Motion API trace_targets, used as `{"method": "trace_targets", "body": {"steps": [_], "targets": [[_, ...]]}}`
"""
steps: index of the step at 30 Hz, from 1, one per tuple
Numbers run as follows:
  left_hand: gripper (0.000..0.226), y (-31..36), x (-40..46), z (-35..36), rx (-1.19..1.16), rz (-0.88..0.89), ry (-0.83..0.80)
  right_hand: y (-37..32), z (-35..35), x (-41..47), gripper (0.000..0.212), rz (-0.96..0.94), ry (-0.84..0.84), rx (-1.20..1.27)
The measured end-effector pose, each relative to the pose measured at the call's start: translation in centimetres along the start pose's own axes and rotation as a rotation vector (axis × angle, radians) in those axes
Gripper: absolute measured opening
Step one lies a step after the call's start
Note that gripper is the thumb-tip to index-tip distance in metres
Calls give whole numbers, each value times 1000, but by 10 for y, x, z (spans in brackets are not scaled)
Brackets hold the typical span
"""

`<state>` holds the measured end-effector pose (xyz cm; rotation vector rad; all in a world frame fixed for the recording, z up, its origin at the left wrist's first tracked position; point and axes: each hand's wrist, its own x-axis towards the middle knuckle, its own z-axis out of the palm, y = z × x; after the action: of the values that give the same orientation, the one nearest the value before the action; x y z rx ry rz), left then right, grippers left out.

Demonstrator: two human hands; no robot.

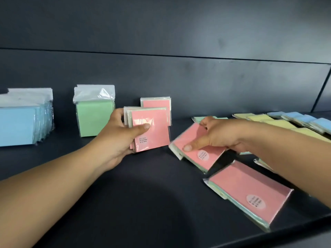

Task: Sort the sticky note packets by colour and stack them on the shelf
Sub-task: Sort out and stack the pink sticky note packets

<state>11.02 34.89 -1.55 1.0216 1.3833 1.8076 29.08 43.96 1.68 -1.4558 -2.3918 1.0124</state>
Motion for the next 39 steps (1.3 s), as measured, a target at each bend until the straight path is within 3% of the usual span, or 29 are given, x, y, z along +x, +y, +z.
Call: {"method": "trace_targets", "body": {"steps": [5,8,10,13,15,18,20,22,25,30,32,36,39], "targets": [[32,3,1,0,-105,-1,46,-3,1,17,23,-113,-14,595],[30,5,-1,3,-124,-9,32,-10,3,24,17,-207,-25,669],[29,5,-3,6,-128,-11,13,-14,7,28,30,-229,4,665],[29,6,-7,10,-149,-37,-30,-24,16,33,68,-211,-6,637],[40,7,-8,10,-160,-69,-83,-32,23,33,77,-202,-38,629],[62,7,-10,9,-140,-107,-163,-39,31,35,112,-166,-19,609],[51,6,-9,8,-112,-84,-168,-39,36,36,119,-178,-56,630],[45,6,-8,7,-96,-73,-144,-40,35,34,109,-190,-100,699],[46,6,-4,3,-22,-38,-163,-38,27,28,59,-221,-177,819],[55,3,1,-9,444,22,-229,-31,28,20,11,-303,-223,741],[67,0,1,-14,593,-22,-247,-30,32,16,12,-316,-240,699],[65,2,0,-14,621,-2,-232,-37,22,9,17,-304,-160,670],[62,2,0,-14,604,-17,-241,-36,-4,-1,27,-243,-35,369]]}}
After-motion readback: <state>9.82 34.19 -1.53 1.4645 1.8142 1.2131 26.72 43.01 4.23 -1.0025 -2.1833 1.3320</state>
